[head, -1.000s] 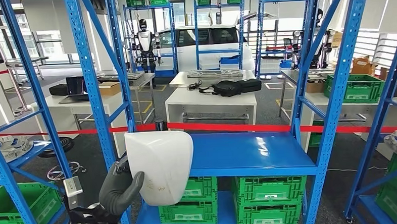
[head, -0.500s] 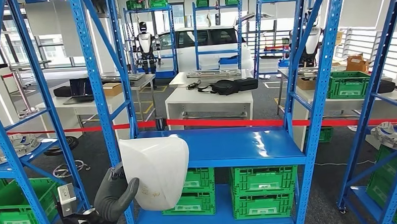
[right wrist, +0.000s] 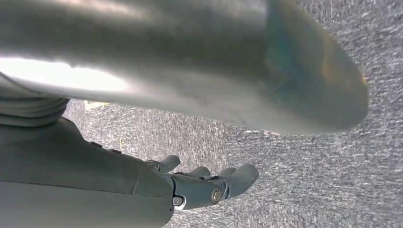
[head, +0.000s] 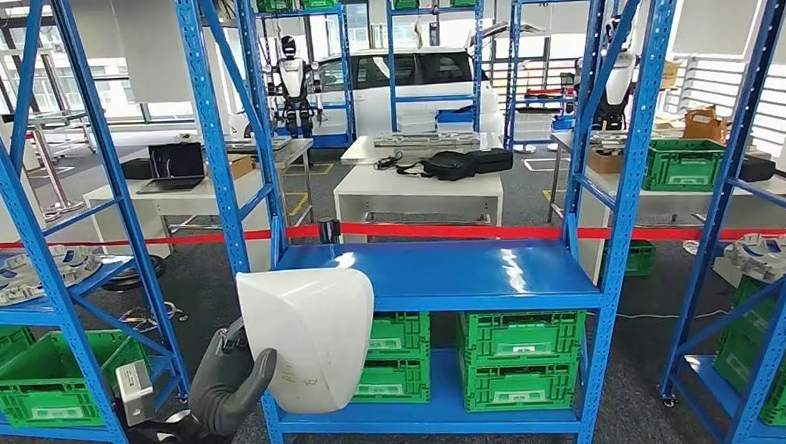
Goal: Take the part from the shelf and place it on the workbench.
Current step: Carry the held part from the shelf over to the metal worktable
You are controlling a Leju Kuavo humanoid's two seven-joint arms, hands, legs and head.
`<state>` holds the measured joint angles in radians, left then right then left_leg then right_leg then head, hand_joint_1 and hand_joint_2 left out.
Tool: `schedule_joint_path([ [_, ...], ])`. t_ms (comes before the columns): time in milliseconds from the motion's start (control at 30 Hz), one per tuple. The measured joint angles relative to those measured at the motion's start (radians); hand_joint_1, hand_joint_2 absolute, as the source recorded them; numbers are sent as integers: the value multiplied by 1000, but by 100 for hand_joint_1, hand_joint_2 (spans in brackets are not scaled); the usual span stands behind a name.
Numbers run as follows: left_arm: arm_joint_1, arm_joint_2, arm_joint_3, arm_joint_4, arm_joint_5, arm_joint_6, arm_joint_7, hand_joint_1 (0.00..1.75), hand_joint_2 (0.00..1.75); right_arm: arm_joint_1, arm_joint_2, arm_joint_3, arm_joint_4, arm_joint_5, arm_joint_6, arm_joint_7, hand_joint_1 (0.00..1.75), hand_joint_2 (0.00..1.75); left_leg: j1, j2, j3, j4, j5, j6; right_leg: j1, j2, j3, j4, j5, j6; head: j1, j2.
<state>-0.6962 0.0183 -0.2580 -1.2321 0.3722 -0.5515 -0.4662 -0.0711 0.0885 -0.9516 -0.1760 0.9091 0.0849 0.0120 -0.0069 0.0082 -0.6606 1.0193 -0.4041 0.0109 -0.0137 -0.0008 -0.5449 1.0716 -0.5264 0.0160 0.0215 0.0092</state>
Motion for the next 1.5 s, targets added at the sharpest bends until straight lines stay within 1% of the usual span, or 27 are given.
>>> schedule_joint_path([
  [33, -1, 0, 0, 1, 3, -2, -3, 175, 175, 0, 0, -2, 0, 0, 1, -1, 0, 0, -1, 0, -4, 2, 5, -6, 2, 1, 23, -39, -13, -5, 0, 0],
  [100, -2, -1, -1, 6, 8, -4, -7, 175, 175, 2, -1, -5, 0, 1, 5, -5, 0, 0, -1, 1, -5, -2, 15, -14, 4, 3, 27, -59, -17, -15, -1, 0],
  [133, -3, -1, -1, 8, 8, -3, -8, 175, 175, 3, -1, -6, 0, 1, 9, -8, 0, 0, -1, 1, -5, -6, 17, -6, 5, 3, 26, -61, -13, -18, -1, 0],
  [233, -5, -1, -2, 14, 8, 5, -9, 175, 175, 3, -1, -7, 0, 4, 25, -21, 0, 0, -4, 0, -7, -14, 27, 30, 4, 3, 22, -64, -2, -24, -2, 0],
  [367, -5, -2, -2, 19, 8, 15, -9, 175, 175, 4, -1, -7, 0, 10, 46, -34, 0, 0, -5, 0, -9, -19, 41, 28, 4, 3, 15, -61, 6, -27, -3, 0],
  [533, -4, -2, -2, 13, 8, 25, 1, 175, 175, 4, -1, -7, 0, 11, 59, -41, 0, 0, -7, -2, -12, -16, 43, 28, 3, 2, 14, -61, 6, -25, -3, 0],
  [600, -3, -4, -2, 5, 8, 29, 5, 175, 175, 4, -2, -7, 0, 11, 61, -41, 0, 0, -3, -3, -2, -35, 50, 22, 6, 1, 18, -64, 1, -19, -3, 0],
  [633, -3, -5, -2, 2, 8, 31, 6, 175, 175, 4, -2, -7, 0, 11, 61, -41, 0, 0, 1, -4, 4, -49, 55, 19, 7, 1, 14, -52, -12, -14, -2, 0],
  [667, -3, -7, -2, -1, 8, 33, 7, 175, 175, 4, -3, -7, 0, 12, 62, -41, 0, 0, 7, -5, 10, -61, 61, 16, 7, 1, 1, -22, -36, -8, -2, 0],
  [767, 5, -10, -2, -2, 8, 37, 11, 175, 175, 4, -4, -7, 0, 13, 64, -41, 0, 0, 11, -16, 0, -64, 67, 11, -3, 2, -79, 147, -127, 9, 0, 0],
  [800, 10, -10, -2, -2, 8, 38, 12, 175, 175, 4, -4, -7, 0, 13, 64, -41, 0, 0, 13, -23, -7, -59, 69, 8, -7, 2, -94, 179, -134, 14, 0, 0],
  [833, 13, -10, -2, -2, 8, 38, 12, 175, 175, 5, -5, -7, 0, 13, 65, -41, 0, 0, 16, -30, -16, -53, 71, 4, -11, 2, -92, 175, -122, 20, 0, 0],
  [900, 16, -11, -2, -3, 8, 38, 12, 175, 175, 4, -6, -7, 0, 13, 66, -40, 0, 0, 25, -47, -37, -31, 74, -10, -21, 12, -38, 71, -68, 32, 1, 0],
  [933, 16, -11, -2, -4, 8, 38, 12, 175, 175, 4, -6, -7, 0, 13, 67, -40, 0, 0, 27, -56, -49, -17, 74, -20, -23, 24, -15, 19, -48, 35, 2, 0],
  [967, 16, -12, -2, -6, 8, 38, 12, 175, 175, 4, -6, -7, 0, 14, 68, -39, 0, 0, 27, -64, -59, -5, 74, -29, -23, 34, -1, -12, -36, 29, 1, 0],
  [1033, 16, -13, -1, -11, 8, 38, 12, 175, 175, 4, -6, -7, 0, 15, 70, -37, 0, 0, 25, -78, -67, 2, 77, -43, -17, 38, -6, -11, -34, 6, 1, 0],
  [1100, 17, -11, -1, -12, 8, 38, 11, 175, 175, 3, -6, -7, 0, 16, 70, -38, 0, 0, 27, -82, -72, -4, 85, -52, -17, 20, -10, -8, -26, -18, 0, 0],
  [1133, 17, -9, -1, -12, 8, 38, 12, 175, 175, 2, -6, -7, 0, 16, 70, -38, 0, 0, 27, -73, -79, 6, 75, -55, -17, 12, -11, -9, -19, -27, -1, 0],
  [1167, 17, -7, -1, -12, 8, 38, 12, 175, 175, 2, -6, -7, 0, 16, 70, -38, 0, 0, 27, -58, -93, 37, 51, -57, -17, 3, -14, -12, -12, -34, -3, 0],
  [1233, 17, -5, -1, -12, 8, 38, 12, 175, 175, 5, -6, -7, 0, 18, 70, -37, 0, 0, 25, -26, -134, 161, -35, -59, -14, -14, -21, -13, -3, -42, -5, 0],
  [1267, 18, -5, -1, -11, 8, 38, 12, 175, 175, 7, -6, -7, 0, 18, 71, -37, 0, 0, 25, -20, -155, 231, -75, -59, -11, -24, -26, -13, 0, -43, -6, 0],
  [1300, 20, -5, -1, -10, 8, 38, 12, 175, 175, 8, -6, -7, 0, 19, 71, -37, 0, 0, 25, -16, -163, 279, -100, -58, -9, -35, -30, -13, 3, -43, -6, 0],
  [1333, 21, -5, -1, -9, 8, 38, 12, 175, 175, 8, -6, -7, 0, 20, 71, -37, 0, 0, 24, -15, -154, 294, -109, -55, -6, -45, -34, -12, 4, -43, -6, 0],
  [1367, 22, -5, -1, -9, 8, 38, 11, 175, 175, 8, -6, -7, 0, 20, 72, -37, 0, 0, 23, -12, -123, 268, -102, -50, -4, -56, -35, -12, 5, -43, -6, 0],
  [1400, 22, -5, 0, -9, 7, 38, 11, 175, 175, 8, -6, -7, 0, 21, 73, -37, 0, 0, 20, -3, -75, 208, -85, -42, -1, -67, -36, -12, 6, -43, -6, 0],
  [1467, 19, -5, 0, -11, 7, 38, 10, 175, 175, 7, -6, -7, 0, 24, 75, -37, 0, 0, 6, 35, 15, 77, -66, -25, 2, -87, -34, -14, 6, -39, -6, 0],
  [1500, 18, -5, 0, -12, 7, 38, 10, 175, 175, 7, -5, -7, 0, 25, 77, -37, 0, 0, -1, 47, 39, 40, -63, -20, 3, -95, -32, -15, 6, -35, -6, 0],
])
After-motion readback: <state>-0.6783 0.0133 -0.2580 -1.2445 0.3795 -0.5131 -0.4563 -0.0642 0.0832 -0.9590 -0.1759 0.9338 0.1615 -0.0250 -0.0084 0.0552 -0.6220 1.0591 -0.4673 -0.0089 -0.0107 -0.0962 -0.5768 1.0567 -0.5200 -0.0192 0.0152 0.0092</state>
